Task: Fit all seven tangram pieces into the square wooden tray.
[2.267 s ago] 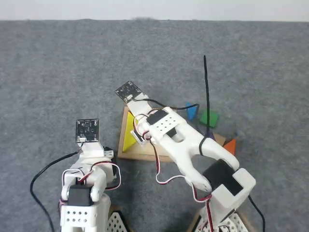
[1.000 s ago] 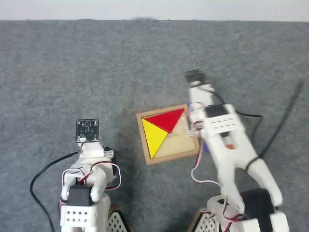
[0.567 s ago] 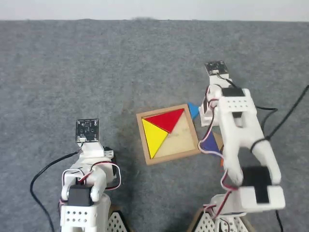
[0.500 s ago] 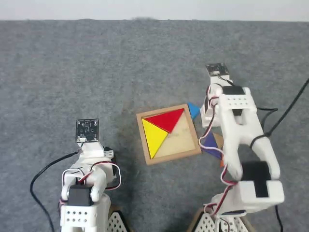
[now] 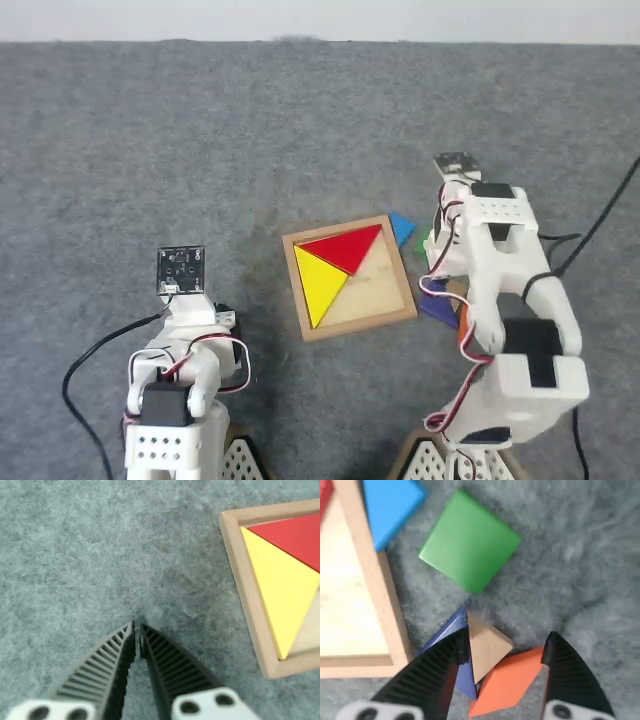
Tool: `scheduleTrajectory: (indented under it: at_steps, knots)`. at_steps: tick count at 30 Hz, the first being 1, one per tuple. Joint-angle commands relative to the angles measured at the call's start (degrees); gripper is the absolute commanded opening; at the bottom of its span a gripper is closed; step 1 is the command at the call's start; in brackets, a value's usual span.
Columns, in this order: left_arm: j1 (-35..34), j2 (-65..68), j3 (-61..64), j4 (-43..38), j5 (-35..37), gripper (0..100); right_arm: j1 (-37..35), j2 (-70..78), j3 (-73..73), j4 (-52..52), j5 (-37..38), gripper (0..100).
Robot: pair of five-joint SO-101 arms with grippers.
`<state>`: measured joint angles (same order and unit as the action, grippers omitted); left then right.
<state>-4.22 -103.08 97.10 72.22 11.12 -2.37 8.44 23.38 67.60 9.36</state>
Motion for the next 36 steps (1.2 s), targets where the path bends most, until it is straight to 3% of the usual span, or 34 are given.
scheduleTrajectory:
  at_steps: [1,18,28,36]
  knots:
    - [-0.4,-1.1,-0.7,0.1,-0.6,1,0.2,0.6,-0.5,-2.1,0.9,25.5]
    - [-0.4,-1.1,-0.7,0.1,-0.6,1,0.4,1.3,0.8,-0.4,3.2,21.3]
    - [-0.4,-1.1,-0.7,0.1,-0.6,1,2.8,-5.6,-0.4,-0.3,-2.1,21.6]
    - [-0.4,-1.1,-0.7,0.1,-0.6,1,4.8,-20.2,16.6,-5.9,-2.1,21.4]
